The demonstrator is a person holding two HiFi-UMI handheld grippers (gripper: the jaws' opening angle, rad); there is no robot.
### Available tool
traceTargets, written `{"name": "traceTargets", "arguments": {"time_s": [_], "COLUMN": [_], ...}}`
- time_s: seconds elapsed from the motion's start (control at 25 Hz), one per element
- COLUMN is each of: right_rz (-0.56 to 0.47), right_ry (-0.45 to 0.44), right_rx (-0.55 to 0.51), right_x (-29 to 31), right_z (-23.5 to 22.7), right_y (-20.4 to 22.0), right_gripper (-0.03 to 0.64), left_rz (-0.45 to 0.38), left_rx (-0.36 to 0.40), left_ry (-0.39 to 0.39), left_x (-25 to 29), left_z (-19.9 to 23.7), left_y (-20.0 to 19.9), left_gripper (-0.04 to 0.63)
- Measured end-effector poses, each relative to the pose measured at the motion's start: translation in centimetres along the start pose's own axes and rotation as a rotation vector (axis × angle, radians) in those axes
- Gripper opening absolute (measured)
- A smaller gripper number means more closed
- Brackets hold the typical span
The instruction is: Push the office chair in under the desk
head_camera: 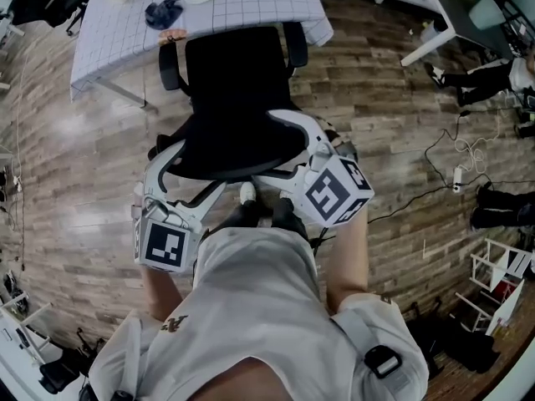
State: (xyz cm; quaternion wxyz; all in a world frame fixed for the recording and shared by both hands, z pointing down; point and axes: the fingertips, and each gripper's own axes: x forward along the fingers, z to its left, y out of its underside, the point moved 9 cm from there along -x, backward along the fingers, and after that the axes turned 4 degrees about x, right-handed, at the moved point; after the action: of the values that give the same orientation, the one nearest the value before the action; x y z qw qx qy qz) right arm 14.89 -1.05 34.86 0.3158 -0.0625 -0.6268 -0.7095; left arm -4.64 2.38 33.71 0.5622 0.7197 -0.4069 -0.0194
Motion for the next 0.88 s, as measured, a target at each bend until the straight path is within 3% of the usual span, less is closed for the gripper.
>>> {"name": "traceTargets", "arguments": {"time_s": [0.4,0.6,0.88], "right_rz": [-0.036,-0.063,-0.079], "right_ry": [-0.088,-0.148,-0.166], "right_rx": [-0.041,-0.053,-0.065], "right_x": [-1.0,-1.9,-2.0], "right_z": [-2.9,-4.1,-6.0], "right_y": [1.6,1.6,2.5], "right_gripper": [0.460,0.466,0.468], "left_rz": [0.068,0.074,0.067], "left_rx": [-0.039,-0.059,-0.068], "left_ry": [-0.043,-0.075,-0.095], "left_x": [2.5,3.1,5.0], "left_z": [-0.4,-0.8,-0.4], "left_y": [-1.8,-3.1,-3.5], "left_gripper": [0.390,0.402,0.410]}}
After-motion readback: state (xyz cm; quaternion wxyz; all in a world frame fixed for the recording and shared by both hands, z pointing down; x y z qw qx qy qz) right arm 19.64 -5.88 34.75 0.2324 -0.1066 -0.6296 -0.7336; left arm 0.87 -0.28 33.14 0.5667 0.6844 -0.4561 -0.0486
